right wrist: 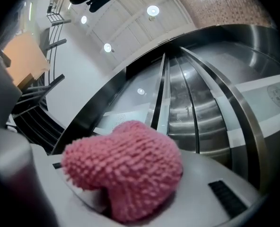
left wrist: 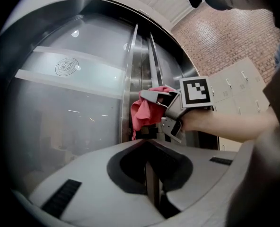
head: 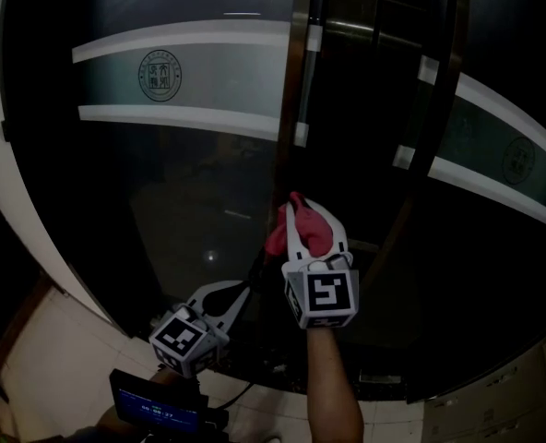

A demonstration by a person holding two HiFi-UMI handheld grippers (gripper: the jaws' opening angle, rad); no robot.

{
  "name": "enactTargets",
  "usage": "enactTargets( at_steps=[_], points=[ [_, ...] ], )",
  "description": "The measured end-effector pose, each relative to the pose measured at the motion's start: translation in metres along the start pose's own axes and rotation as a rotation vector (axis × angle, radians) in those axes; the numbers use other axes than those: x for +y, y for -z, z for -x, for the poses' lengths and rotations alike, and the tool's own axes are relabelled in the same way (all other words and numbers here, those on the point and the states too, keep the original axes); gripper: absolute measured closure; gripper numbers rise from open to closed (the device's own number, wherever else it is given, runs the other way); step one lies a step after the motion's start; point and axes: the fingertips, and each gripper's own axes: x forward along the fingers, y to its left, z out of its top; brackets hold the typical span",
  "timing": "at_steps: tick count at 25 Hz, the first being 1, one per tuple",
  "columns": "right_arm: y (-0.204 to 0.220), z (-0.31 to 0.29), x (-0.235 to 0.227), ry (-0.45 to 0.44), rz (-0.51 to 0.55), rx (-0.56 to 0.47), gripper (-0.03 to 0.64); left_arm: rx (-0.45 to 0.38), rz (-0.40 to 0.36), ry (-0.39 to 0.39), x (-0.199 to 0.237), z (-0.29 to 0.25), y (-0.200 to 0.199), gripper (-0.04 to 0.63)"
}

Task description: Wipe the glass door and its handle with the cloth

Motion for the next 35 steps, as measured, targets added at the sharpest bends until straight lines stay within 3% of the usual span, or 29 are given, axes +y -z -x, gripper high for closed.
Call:
enactTargets(
  at_steps=[4,15,26,35],
  points=[
    [0.023,-0.015,0.002,0.013,0.009,0.049,0.566,-0.004,-0.004,-0.001,0.009,0.007,0.002,0.581],
    [0.107,0.029,0.052,0.061,-0.067,0.140,0.566,0.037,0.016,0.011,0.033,0.014,0.025,0.581],
    [0.194,0.062,0.101,0.129,-0.173,0.284,0.566,0.074,0.004,0.074,0.036,0.021,0.035,0.581],
    [0.214,0.055,0.125,0.100,-0.183,0.350,0.566,0.088,0.004,0.098,0.036,0.034,0.037,0.581]
  ],
)
